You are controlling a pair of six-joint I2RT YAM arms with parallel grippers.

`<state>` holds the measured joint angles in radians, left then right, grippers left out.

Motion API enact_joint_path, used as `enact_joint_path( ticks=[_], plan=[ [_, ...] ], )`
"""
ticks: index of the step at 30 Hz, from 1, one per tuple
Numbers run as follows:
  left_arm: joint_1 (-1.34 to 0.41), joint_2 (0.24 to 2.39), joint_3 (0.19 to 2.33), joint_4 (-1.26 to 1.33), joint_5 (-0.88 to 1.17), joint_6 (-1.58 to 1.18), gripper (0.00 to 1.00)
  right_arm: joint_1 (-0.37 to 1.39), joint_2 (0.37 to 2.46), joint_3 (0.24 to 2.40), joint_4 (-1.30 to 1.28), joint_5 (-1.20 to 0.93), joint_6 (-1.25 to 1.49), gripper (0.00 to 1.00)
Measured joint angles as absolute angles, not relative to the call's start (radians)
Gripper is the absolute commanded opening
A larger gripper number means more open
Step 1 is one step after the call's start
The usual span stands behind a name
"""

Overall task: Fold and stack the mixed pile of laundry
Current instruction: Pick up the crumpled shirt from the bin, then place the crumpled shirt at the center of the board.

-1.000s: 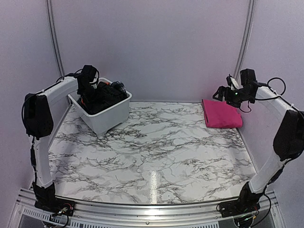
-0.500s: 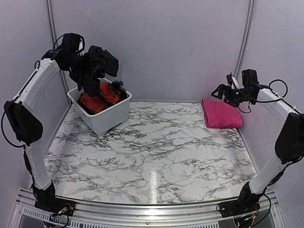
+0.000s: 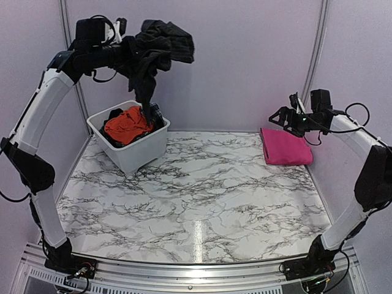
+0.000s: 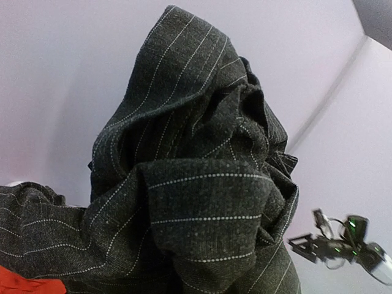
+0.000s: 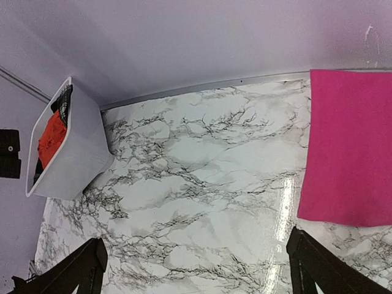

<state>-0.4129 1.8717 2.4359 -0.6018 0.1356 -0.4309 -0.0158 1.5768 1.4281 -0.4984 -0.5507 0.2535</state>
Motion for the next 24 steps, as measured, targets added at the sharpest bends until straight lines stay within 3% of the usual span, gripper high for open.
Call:
enact_joint_path(
  ticks=[5, 7, 8, 9, 10, 11, 18, 24],
  plan=[
    [-0.638, 1.877, 2.430, -0.581, 0.246, -0.422, 0.02, -0.016, 1.575, 1.428, -0.488, -0.574, 0.268, 0.99],
    [-0.705, 1.868, 2.388, -0.552, 0.316, -0.414, 0.13, -0.016, 1.571, 1.425, -0.486, -0.580, 0.270, 0.99],
    [-0.722, 1.852, 2.337, -0.532, 0.353, -0.407, 0.33, -0.016, 1.567, 1.420, -0.485, -0.582, 0.270, 0.99],
    [-0.727, 1.827, 2.267, -0.515, 0.381, -0.401, 0.65, -0.016, 1.560, 1.411, -0.484, -0.586, 0.270, 0.99],
    [-0.716, 1.796, 2.180, -0.498, 0.395, -0.402, 0.88, -0.016, 1.551, 1.398, -0.482, -0.589, 0.270, 0.99],
    [-0.693, 1.763, 2.083, -0.485, 0.393, -0.403, 0.98, -0.016, 1.540, 1.381, -0.481, -0.595, 0.270, 0.99],
    [-0.411, 1.699, 1.641, -0.540, 0.163, -0.399, 0.99, 0.030, 1.476, 1.289, -0.488, -0.611, 0.258, 0.99],
    [-0.488, 1.563, 1.498, -0.567, 0.095, -0.297, 0.99, 0.154, 1.449, 1.202, -0.493, -0.627, 0.235, 0.97]
  ],
)
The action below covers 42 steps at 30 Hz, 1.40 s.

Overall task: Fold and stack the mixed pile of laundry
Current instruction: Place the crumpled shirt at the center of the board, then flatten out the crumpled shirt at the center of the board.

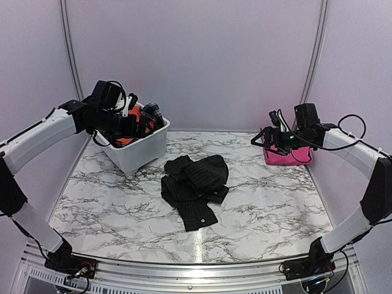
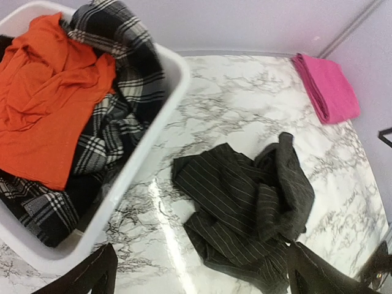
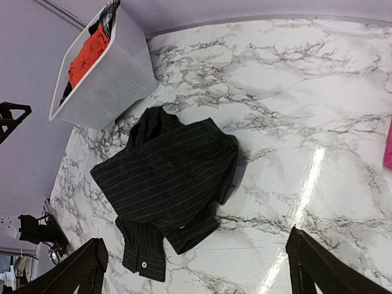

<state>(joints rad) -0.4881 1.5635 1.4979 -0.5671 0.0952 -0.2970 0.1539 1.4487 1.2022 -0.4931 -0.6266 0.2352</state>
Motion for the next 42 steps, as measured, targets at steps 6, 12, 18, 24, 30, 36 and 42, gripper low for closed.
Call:
enact_joint_path(
  ticks=[6, 12, 18, 24, 30, 36, 42],
  plan=[
    [-0.687, 1.499, 1.448, -0.557, 0.076, -0.212, 0.99, 0.223, 1.460, 1.121, -0.495, -0.628, 0.234, 0.97],
    [-0.861, 1.758, 1.538, -0.558, -0.005, -0.168, 0.98, 0.243, 1.475, 1.084, -0.472, -0.658, 0.253, 0.97],
    [-0.908, 2.061, 1.734, -0.605, -0.102, -0.184, 0.38, 0.243, 1.475, 1.081, -0.443, -0.677, 0.278, 0.97],
    [-0.905, 2.181, 1.936, -0.712, -0.154, -0.200, 0.00, 0.243, 1.474, 1.043, -0.411, -0.699, 0.297, 0.97],
    [-0.910, 2.103, 2.081, -0.759, -0.097, -0.201, 0.00, 0.235, 1.474, 1.014, -0.390, -0.710, 0.305, 0.96],
    [-0.917, 1.909, 2.226, -0.706, 0.047, -0.244, 0.00, 0.224, 1.477, 1.000, -0.350, -0.728, 0.323, 0.95],
    [-0.829, 1.536, 1.902, -0.475, 0.094, -0.341, 0.19, 0.224, 1.501, 1.000, -0.326, -0.740, 0.326, 0.94]
  ],
)
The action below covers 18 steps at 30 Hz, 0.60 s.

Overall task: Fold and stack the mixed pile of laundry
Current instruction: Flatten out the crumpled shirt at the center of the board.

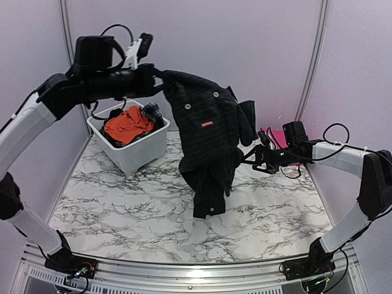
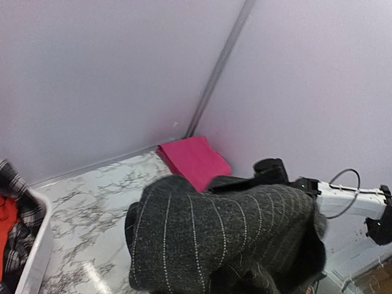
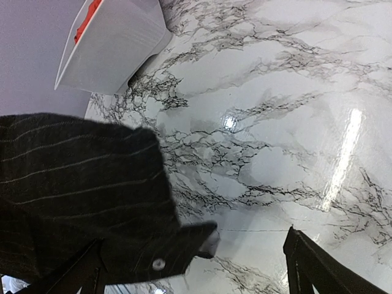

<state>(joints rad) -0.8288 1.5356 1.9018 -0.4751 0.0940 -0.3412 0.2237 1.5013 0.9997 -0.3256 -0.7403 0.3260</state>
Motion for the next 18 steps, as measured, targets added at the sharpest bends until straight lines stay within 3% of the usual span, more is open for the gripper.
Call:
enact_joint_path(
  ticks=[1, 2, 3, 5, 11, 18],
  plan=[
    [-0.802, 1.479, 1.824, -0.455, 0.086, -0.347, 0.42, 0.224, 1.505, 1.000, -0.326, -0.741, 0.325, 0.94],
    [-0.771, 1.414, 1.716, -0.427, 0.076, -0.355, 0.75, 0.224, 1.508, 1.000, -0.326, -0.741, 0.323, 0.94],
    [-0.741, 1.362, 1.608, -0.414, 0.059, -0.360, 0.85, 0.224, 1.509, 1.000, -0.326, -0.741, 0.321, 0.94],
    [-0.699, 1.285, 1.400, -0.409, 0.009, -0.378, 0.96, 0.224, 1.509, 1.000, -0.327, -0.742, 0.311, 0.94],
    [-0.635, 1.233, 0.952, -0.496, -0.107, -0.446, 0.99, 0.242, 1.511, 1.000, -0.368, -0.732, 0.258, 0.92],
    [-0.829, 1.301, 1.085, -0.498, -0.128, -0.391, 0.99, 0.317, 1.571, 1.004, -0.421, -0.685, 0.190, 0.89]
  ],
)
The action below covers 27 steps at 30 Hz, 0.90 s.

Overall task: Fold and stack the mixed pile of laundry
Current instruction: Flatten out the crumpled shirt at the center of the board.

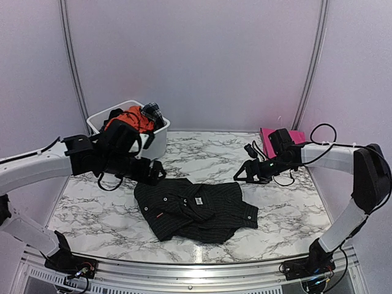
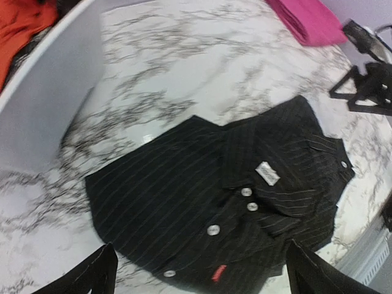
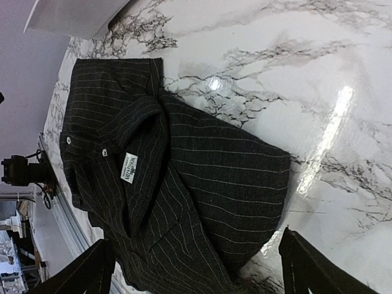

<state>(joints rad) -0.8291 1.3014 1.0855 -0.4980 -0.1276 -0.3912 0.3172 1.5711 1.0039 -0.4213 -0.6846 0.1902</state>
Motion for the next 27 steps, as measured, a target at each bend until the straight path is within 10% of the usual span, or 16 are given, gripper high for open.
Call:
enact_joint_path(
  ticks=[11, 18, 22, 27],
  plan=[
    [-1.126, 1.972, 1.611, -0.592, -0.154, -0.198, 0.94, 0.416, 1.666, 1.003, -0.443, -0.589, 0.165, 0.86],
    [-1.176, 2.181, 1.766, -0.747, -0.249, -0.128, 0.47, 0.423, 1.771, 1.004, -0.406, -0.547, 0.176, 0.78],
    [-1.151, 2.175, 1.750, -0.791, -0.283, -0.143, 0.04, 0.428, 1.789, 1.003, -0.357, -0.544, 0.189, 0.55],
    [-1.080, 2.024, 1.615, -0.782, -0.307, -0.204, 0.00, 0.428, 1.818, 0.990, -0.292, -0.539, 0.204, 0.00]
  ],
)
